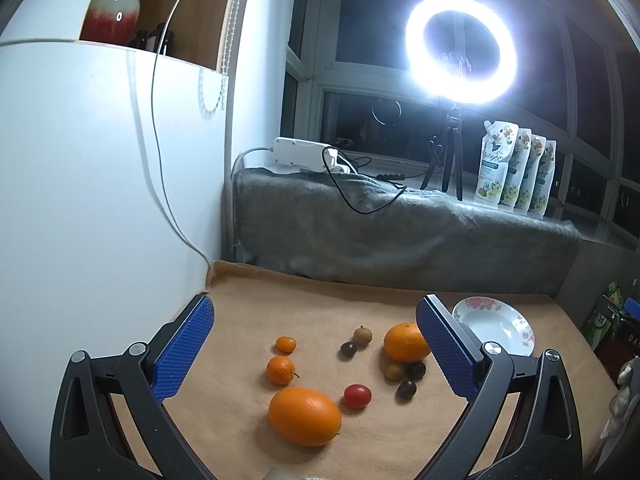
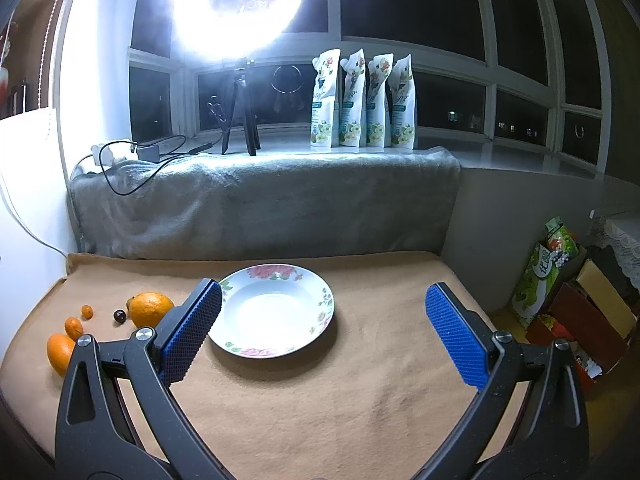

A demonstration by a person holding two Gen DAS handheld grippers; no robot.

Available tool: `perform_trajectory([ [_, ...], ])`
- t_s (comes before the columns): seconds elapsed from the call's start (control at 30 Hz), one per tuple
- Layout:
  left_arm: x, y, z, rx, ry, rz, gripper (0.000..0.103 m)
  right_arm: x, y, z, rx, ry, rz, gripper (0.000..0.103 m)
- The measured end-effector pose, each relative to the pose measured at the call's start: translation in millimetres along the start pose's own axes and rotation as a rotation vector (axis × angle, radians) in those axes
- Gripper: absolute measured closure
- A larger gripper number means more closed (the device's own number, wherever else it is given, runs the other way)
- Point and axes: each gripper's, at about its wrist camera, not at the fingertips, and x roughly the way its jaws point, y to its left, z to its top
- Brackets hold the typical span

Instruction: Organize fruits

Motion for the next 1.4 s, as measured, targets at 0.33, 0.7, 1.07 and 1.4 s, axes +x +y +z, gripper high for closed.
perform_trajectory([
  [0.33,-1.5,-1.2,-0.3,-0.002,-0.006,-0.001,0.002,-3.5,-0.4,2.0,-0.002,-0.018,-0.017,0.0],
  [0.7,-1.7,-3.0,1.1,-0.003,-0.006,-0.002,0.002,-5.4,-1.7,2.4,0.001,-0.025,-0.032,0.0],
  [1.07,-5.0,-1.9,1.8,-0.011,-0.012,-0.004,0.002,-7.5,-0.9,3.7,-0.003,-0.031,-0.033,0.0],
  [1.4,-5.0,-1.6,0.9,-0.013,-0.009,-0.005,0.002,-7.4,1.9,3.2,-0.003,-0.028,-0.032,0.0],
])
